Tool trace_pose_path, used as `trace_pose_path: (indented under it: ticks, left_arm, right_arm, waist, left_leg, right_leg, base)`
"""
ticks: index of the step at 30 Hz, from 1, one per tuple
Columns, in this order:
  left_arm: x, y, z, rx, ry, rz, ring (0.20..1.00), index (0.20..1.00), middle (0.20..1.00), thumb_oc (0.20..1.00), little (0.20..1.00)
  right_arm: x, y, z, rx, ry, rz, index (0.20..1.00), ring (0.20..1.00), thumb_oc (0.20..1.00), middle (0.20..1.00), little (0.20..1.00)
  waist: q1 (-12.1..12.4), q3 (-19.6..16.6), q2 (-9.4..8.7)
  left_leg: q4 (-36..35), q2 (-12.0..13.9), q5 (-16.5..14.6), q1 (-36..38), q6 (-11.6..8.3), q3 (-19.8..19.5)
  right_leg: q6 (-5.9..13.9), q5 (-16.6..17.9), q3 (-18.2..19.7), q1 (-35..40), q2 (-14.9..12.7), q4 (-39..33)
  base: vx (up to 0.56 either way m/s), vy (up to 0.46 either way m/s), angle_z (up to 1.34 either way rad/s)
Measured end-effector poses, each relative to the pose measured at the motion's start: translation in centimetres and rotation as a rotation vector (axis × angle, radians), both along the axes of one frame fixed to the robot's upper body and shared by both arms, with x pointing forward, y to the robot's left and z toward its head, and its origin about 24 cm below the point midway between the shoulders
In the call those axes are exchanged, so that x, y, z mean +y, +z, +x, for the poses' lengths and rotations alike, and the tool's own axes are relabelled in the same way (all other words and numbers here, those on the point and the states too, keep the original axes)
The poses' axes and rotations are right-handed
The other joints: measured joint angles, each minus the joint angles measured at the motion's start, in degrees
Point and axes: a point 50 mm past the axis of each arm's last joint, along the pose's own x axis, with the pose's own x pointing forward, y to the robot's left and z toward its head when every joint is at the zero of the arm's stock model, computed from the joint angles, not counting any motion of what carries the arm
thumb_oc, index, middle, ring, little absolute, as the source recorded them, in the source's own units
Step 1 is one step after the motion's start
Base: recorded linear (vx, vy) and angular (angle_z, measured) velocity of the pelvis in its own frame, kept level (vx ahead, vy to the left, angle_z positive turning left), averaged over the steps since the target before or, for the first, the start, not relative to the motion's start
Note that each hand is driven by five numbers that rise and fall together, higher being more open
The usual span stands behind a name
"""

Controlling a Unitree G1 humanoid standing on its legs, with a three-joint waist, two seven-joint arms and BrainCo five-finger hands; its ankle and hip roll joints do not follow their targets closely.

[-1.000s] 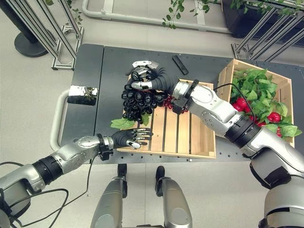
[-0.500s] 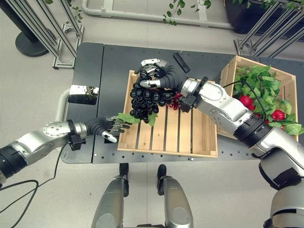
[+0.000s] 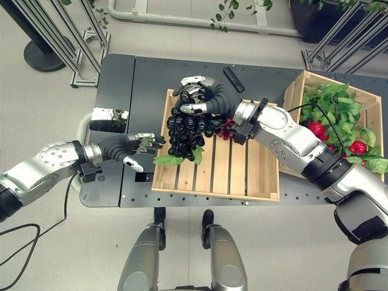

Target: Pick up the fruits from the basket on one side to the basket on the other side

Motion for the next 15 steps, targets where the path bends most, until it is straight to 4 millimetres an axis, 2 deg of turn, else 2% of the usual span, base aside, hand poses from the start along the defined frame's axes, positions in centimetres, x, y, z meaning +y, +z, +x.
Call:
trace_pose_path:
  ticks: [5, 10, 15]
  left_arm:
    - [-1.0, 0.4, 0.3, -0.042, -0.006, -0.05, 1.0, 1.0, 1.0, 1.0, 1.0]
    - [-3.0, 1.5, 0.9, -0.135, -0.018, -0.151, 1.0, 1.0, 1.0, 1.0, 1.0]
    - [-4.7, 1.3, 1.0, -0.17, -0.045, -0.187, 1.0, 1.0, 1.0, 1.0, 1.0]
  right_arm:
    - [0.2, -0.2, -0.4, 0.004, 0.018, 0.007, 0.2, 0.2, 0.2, 0.2, 0.2]
    - [-0.1, -0.5, -0.5, 0.012, 0.016, 0.027, 0.2, 0.2, 0.2, 0.2, 0.2]
    - [0.2, -0.6, -0.6, 0.015, 0.027, 0.036, 0.2, 0.2, 0.2, 0.2, 0.2]
  waist:
    - [0.0, 0.0, 0.03]
    - [0.0, 0.0, 0.13]
    - [-0.1, 0.0, 0.14]
  left_leg:
    - [0.1, 0.0, 0.0, 0.0, -0.01, 0.0]
    - [0.2, -0.1, 0.0, 0.0, 0.0, 0.0]
    - [0.3, -0.1, 0.0, 0.0, 0.01, -0.1]
  right_leg:
    - [-0.01, -0.1, 0.0, 0.0, 0.0, 0.4]
    - [-0.02, -0.1, 0.0, -0.1, -0.1, 0.7]
    - [-0.04, -0.1, 0.0, -0.1, -0.1, 0.8]
  base:
    - [0.0, 0.0, 0.0]
    - [0.0, 0.0, 0.0]
    - [0.0, 0.0, 0.0]
